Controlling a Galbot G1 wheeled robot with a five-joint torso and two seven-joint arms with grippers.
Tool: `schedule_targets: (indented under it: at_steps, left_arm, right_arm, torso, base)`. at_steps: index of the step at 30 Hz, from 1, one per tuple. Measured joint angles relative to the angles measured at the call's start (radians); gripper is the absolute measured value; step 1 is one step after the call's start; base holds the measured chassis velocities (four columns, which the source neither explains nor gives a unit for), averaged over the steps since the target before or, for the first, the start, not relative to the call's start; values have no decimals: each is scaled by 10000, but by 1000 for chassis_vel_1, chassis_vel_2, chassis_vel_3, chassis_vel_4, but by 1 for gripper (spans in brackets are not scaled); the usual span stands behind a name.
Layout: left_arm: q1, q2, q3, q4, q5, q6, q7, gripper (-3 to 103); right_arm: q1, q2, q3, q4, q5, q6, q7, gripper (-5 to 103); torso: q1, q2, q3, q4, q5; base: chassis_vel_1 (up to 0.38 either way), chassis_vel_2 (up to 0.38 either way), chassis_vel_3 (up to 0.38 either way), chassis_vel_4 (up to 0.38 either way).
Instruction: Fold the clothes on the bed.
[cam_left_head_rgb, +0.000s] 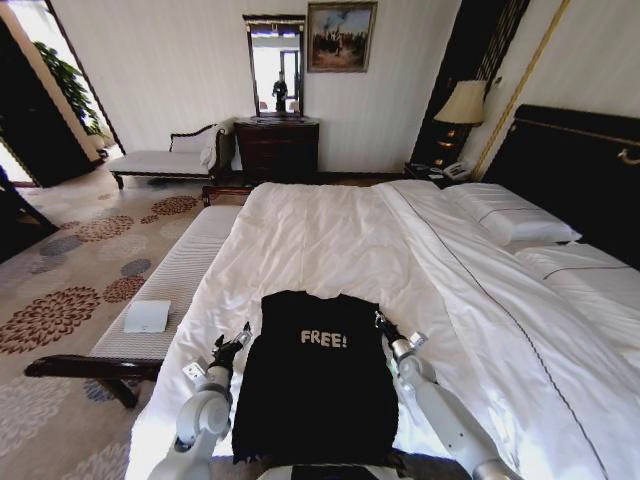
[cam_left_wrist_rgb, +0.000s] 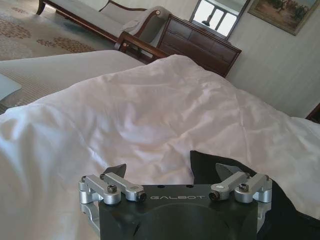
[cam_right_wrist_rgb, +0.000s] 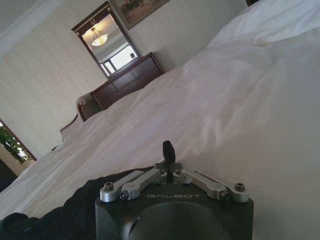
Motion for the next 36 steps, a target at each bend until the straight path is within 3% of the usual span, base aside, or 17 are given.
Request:
schedule_targets:
  at_steps: [5,10,11,15,22,28,31,34,35,36]
  left_arm:
    - [-1085,125,132,802,-490,32,-10,100]
    - [-3536,-32,551,2777,-1461,441,-184,100]
    - [-3536,-32,551,2777,-1461,441,-184,100]
    - [-4987,-518,842,4617,-1371,555,-172,100]
    - [-5989,-1083,952,6647,-1159,469,300,100]
    - [-6167,-1250,982,7118,-1170,449,441,103]
    - [-6258,-1260,1022,7205,-1241,449,470,89]
    - [-6307,-1260,1029,7261,-1262,449,492,84]
    - [-6386,-1266,1040,7385,-1266,449,564,73]
    - [-6414,-1279,1041,7431,-1266,449,582,73]
  right_arm:
    - [-42,0,62,396,-100,134,470,0]
    - [-198,-243,49,988,-287,260,1219,0]
    - [-198,-243,49,988,-287,260,1219,0]
    - [-373,-470,38,1081,-517,327,1293,0]
    - [-574,-654,156,1116,-672,406,1255,0]
    - [-542,-678,167,954,-729,423,1231,0]
    - [-434,-564,110,806,-785,425,1230,0]
    - [-386,-499,74,750,-813,426,1231,0]
    - [-321,-410,20,700,-846,429,1232,0]
    - [-306,-388,5,690,-857,428,1232,0]
  torso:
    - [0,0,0,1,0]
    - [1,-1,1,-1,2]
    - [1,-1,1,-1,2]
    - [2,0,1,-4,1]
    - [2,-1,1,-3,2]
    - [0,-1,0,-1,2]
    - [0,0,0,-2,2]
    - [0,0,0,-1,1]
    - [0,0,0,-2,0]
    - [0,-1,0,-1,0]
  base:
    - [0,0,0,0]
    - [0,0,0,0]
    - [0,0,0,0]
    - [0,0,0,0]
    - [0,0,0,0]
    - [0,0,0,0]
    - [0,0,0,0]
    - [0,0,0,0]
    - [0,0,0,0]
    - [0,0,0,0]
